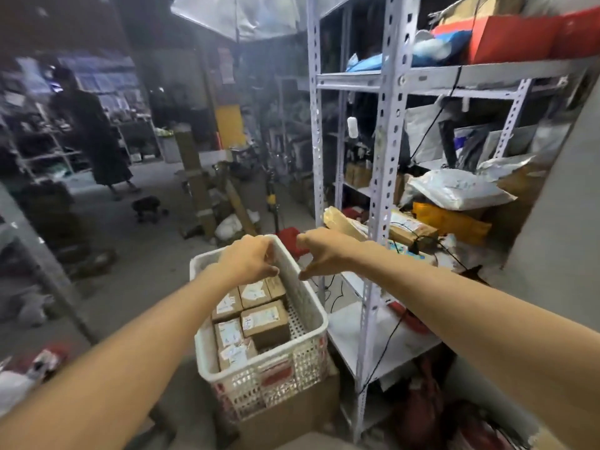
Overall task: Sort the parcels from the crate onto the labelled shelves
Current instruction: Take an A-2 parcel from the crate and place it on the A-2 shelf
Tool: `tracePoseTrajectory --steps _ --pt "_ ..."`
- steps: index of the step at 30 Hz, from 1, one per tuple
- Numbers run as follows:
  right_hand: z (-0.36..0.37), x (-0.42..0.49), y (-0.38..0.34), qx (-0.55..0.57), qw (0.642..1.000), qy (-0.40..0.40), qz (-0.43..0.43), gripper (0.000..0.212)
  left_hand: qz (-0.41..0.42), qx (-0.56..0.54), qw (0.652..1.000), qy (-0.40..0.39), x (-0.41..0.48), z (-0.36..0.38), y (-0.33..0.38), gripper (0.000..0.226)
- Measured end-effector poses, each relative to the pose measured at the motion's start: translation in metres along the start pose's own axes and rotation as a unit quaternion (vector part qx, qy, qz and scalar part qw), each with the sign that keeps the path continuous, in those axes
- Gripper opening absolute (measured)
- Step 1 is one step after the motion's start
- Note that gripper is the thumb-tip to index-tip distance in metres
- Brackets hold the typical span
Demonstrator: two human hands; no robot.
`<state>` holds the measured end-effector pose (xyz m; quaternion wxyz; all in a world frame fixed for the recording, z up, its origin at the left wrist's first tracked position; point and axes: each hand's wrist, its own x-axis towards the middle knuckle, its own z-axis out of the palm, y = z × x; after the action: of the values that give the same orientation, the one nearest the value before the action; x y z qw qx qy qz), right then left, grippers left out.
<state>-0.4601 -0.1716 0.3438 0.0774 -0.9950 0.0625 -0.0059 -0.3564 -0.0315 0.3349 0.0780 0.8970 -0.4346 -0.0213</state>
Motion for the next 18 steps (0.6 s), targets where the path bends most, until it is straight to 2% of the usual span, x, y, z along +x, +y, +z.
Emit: tracePoseTrajectory --steps 4,12,18 --pt "0.023 0.039 -0.001 0.043 0.998 -0.028 -0.041 0.051 -0.049 -0.009 0.999 -0.021 0.002 0.015 -0.03 0.032" --pt "0.059 0.124 -0.01 0.026 0.993 -0.096 -0.068 0.05 -0.124 -0.051 0.989 -0.056 0.027 0.045 -0.111 0.028" --pt "0.091 0.206 -0.012 0.011 0.99 -0.113 -0.086 0.059 -0.129 -0.058 0.988 -0.065 0.073 0.063 -0.182 0.028"
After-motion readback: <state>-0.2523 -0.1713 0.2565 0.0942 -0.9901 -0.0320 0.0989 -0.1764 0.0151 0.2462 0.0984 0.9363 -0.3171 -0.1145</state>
